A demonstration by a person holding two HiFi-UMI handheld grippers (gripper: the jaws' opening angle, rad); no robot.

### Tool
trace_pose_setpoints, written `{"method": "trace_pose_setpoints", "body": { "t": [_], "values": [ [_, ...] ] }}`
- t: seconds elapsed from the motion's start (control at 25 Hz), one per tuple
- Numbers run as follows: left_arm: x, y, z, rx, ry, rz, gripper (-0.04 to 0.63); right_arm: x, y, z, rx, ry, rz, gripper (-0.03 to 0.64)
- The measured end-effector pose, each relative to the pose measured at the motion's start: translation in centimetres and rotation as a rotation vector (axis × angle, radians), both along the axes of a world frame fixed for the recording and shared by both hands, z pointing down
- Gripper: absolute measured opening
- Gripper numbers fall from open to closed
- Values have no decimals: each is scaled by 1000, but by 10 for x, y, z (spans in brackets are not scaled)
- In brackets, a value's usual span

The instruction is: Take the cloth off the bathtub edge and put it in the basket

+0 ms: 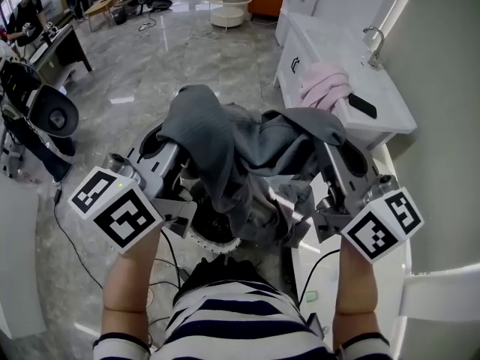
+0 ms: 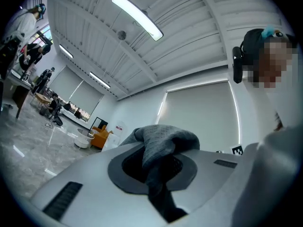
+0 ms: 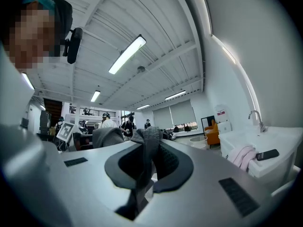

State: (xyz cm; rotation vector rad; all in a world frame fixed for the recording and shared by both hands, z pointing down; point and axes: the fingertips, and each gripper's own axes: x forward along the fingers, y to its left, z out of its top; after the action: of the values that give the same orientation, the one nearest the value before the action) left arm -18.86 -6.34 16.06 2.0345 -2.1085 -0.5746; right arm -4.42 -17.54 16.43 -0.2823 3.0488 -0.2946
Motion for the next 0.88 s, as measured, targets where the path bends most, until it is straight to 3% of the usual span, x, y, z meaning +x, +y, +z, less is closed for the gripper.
{"method": "trace_pose_setpoints", "body": {
  "t": [0.16,0.44,0.6,0.88],
  "values": [
    [-11,14,-14,12,-28,-50,31,-13,7,-3,-1,-12,-40,35],
    [-31,38,-27,45,-2,-123,29,-30,20,-7,-5,-25,-99,35],
    [-44,52,-40,71,-23,-166,29,-39,22,0,-20,-15,-124,35],
    [-52,56,2,-37,-5,-194,29,-55,32,22,-63,21,-158,35]
  ]
}}
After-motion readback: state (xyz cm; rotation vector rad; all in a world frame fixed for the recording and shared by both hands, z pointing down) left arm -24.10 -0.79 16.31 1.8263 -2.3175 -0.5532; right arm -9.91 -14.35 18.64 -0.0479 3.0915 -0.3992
